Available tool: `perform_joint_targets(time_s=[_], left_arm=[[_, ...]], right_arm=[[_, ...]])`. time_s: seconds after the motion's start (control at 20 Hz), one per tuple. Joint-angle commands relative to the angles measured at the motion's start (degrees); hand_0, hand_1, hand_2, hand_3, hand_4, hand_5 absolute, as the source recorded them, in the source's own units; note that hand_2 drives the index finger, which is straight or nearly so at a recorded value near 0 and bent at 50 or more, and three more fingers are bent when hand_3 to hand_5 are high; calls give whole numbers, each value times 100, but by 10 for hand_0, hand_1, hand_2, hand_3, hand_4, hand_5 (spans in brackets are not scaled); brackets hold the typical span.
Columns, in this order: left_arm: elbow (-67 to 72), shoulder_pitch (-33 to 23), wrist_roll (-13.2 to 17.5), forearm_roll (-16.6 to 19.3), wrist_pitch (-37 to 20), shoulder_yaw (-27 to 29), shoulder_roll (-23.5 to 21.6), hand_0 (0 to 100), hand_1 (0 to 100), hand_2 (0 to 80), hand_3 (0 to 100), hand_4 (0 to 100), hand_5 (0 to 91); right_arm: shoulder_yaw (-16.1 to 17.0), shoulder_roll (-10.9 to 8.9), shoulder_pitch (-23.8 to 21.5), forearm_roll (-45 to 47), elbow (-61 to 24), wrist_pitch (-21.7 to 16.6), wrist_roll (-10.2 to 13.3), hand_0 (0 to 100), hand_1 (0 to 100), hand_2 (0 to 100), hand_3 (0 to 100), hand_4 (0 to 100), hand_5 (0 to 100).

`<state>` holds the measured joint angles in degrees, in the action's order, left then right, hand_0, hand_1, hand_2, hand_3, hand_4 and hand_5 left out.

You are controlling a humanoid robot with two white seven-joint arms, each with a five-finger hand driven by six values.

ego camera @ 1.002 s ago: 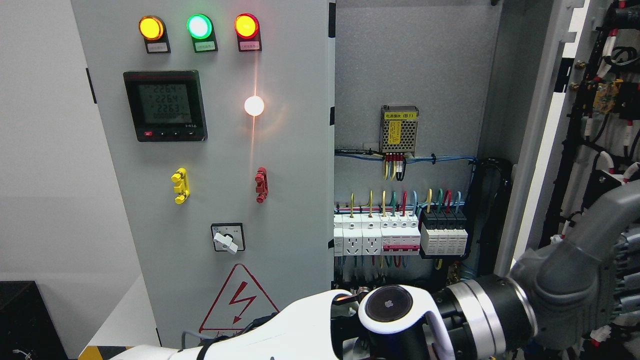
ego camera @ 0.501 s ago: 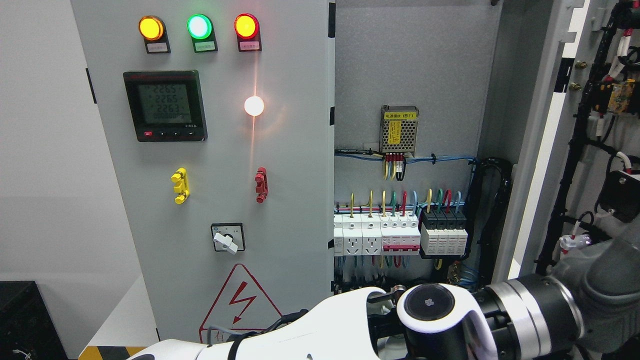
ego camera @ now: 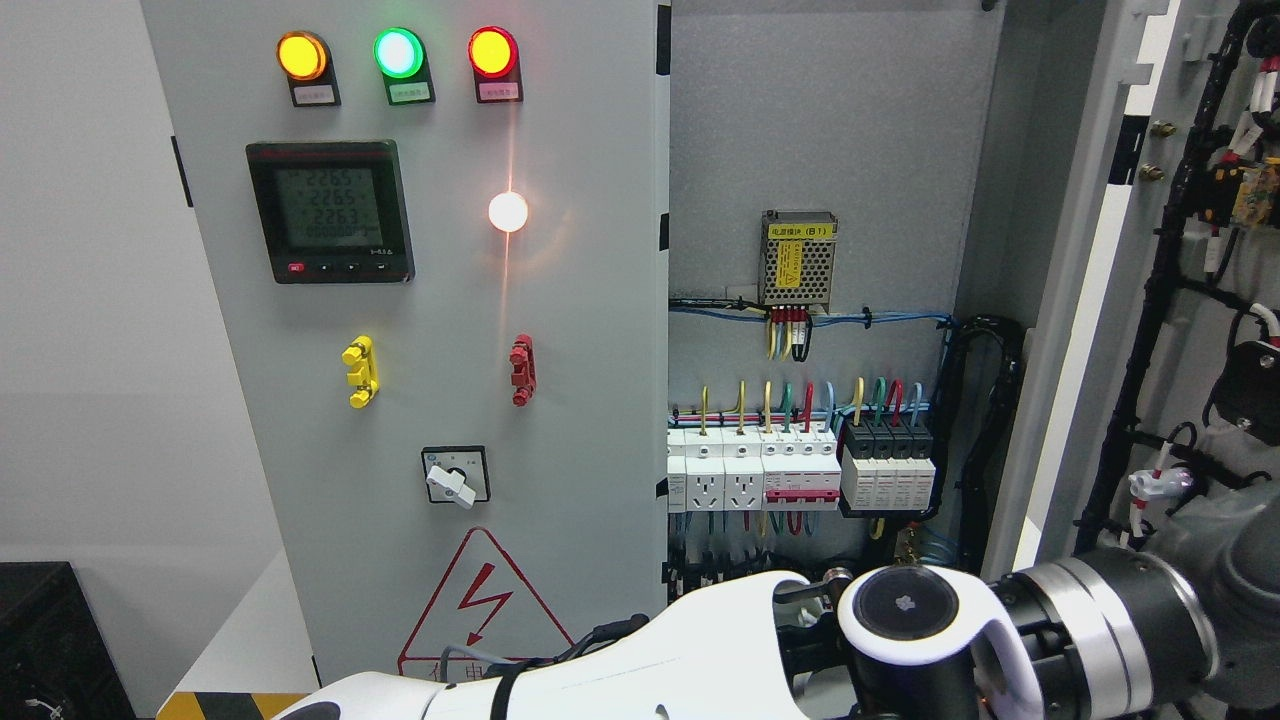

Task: Open door with both hands
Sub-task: 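Withdraw the left hand from the door and lower it out of view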

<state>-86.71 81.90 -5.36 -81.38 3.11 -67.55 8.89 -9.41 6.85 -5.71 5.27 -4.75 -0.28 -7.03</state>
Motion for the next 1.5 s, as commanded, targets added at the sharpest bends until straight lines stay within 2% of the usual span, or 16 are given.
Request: perform_joint_targets(time_s=[0.0, 0.3, 0.45, 0.9, 1.1, 1.35, 1.45], left_arm=[[216, 63, -1, -1, 15, -66, 157, 0, 0, 0, 0, 0, 0], [-39, -42, -27, 8, 15, -66, 78, 0, 0, 0, 0, 0, 0], [-381, -86, -36, 8, 15, -57, -229, 0, 0, 0, 0, 0, 0], [-1523, -481, -36, 8, 6, 92, -1486, 0, 0, 0, 0, 0, 0], [-2139, -727, -27, 0, -20, 136, -2215, 0, 0, 0, 0, 0, 0], [-2675, -1245, -27, -9, -29, 356, -3094, 0, 0, 0, 0, 0, 0], [-2781, -1561, -27, -1, -29, 469, -3279, 0, 0, 0, 0, 0, 0]], right_arm=[[0, 0, 0, 0, 0, 2, 0, 191, 0, 0, 0, 0, 0], [0, 0, 0, 0, 0, 2, 0, 191, 0, 0, 0, 0, 0], [0, 0, 0, 0, 0, 2, 0, 191, 0, 0, 0, 0, 0], [0, 0, 0, 0, 0, 2, 0, 191, 0, 0, 0, 0, 0], [0, 0, 0, 0, 0, 2, 0, 190, 0, 0, 0, 0, 0], [0, 0, 0, 0, 0, 2, 0, 190, 0, 0, 0, 0, 0], [0, 0, 0, 0, 0, 2, 0, 190, 0, 0, 0, 0, 0]])
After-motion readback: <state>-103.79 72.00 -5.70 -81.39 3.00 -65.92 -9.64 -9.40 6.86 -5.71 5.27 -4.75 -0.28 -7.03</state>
